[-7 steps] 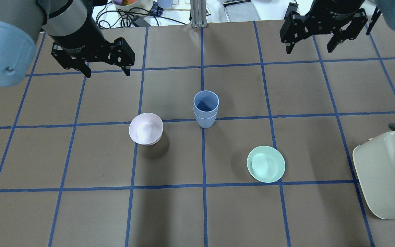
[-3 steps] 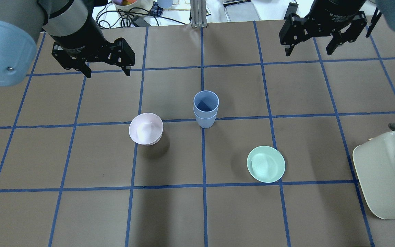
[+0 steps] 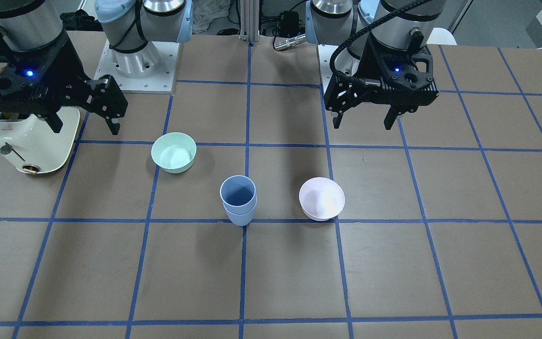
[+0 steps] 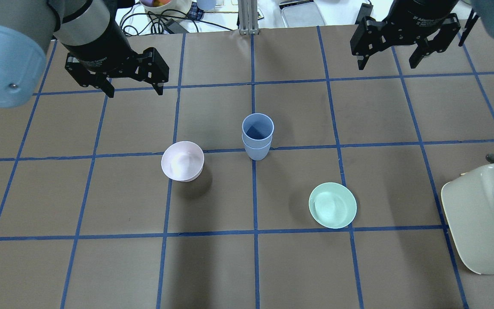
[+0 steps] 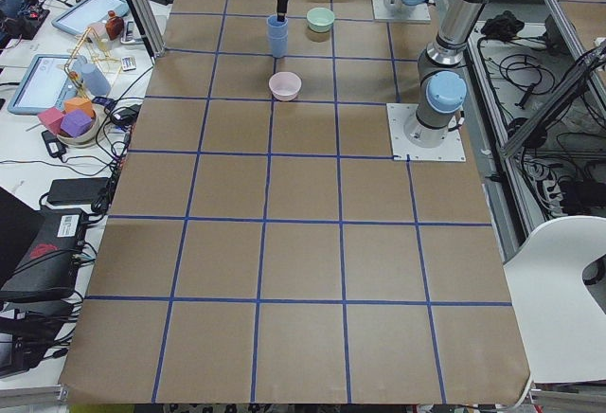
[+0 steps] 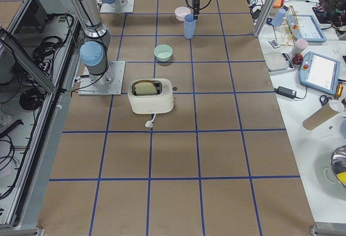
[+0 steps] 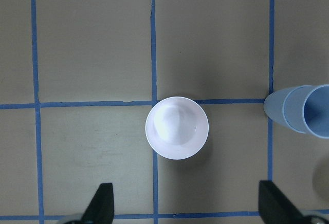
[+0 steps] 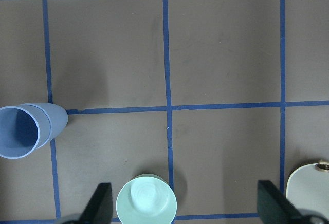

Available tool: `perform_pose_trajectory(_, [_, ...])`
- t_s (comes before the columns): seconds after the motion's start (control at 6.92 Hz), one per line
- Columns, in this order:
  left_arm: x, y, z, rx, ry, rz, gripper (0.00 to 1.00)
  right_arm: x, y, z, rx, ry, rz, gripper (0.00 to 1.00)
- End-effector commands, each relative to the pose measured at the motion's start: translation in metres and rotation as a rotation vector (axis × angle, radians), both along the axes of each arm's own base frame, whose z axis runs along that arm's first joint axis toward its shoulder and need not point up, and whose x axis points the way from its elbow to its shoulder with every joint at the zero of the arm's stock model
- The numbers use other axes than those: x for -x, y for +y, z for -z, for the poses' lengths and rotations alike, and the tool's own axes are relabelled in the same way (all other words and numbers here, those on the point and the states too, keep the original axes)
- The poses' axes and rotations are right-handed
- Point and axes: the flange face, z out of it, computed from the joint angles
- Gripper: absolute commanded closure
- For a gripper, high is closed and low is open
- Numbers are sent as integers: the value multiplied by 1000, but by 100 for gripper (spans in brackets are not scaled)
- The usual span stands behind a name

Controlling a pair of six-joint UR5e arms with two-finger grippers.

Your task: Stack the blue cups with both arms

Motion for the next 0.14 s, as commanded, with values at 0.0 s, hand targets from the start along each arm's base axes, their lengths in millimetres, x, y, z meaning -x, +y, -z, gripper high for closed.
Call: perform_pose_trajectory(0.0, [0, 0, 2, -4, 0, -1, 0, 0, 0, 0, -1, 1, 0, 0])
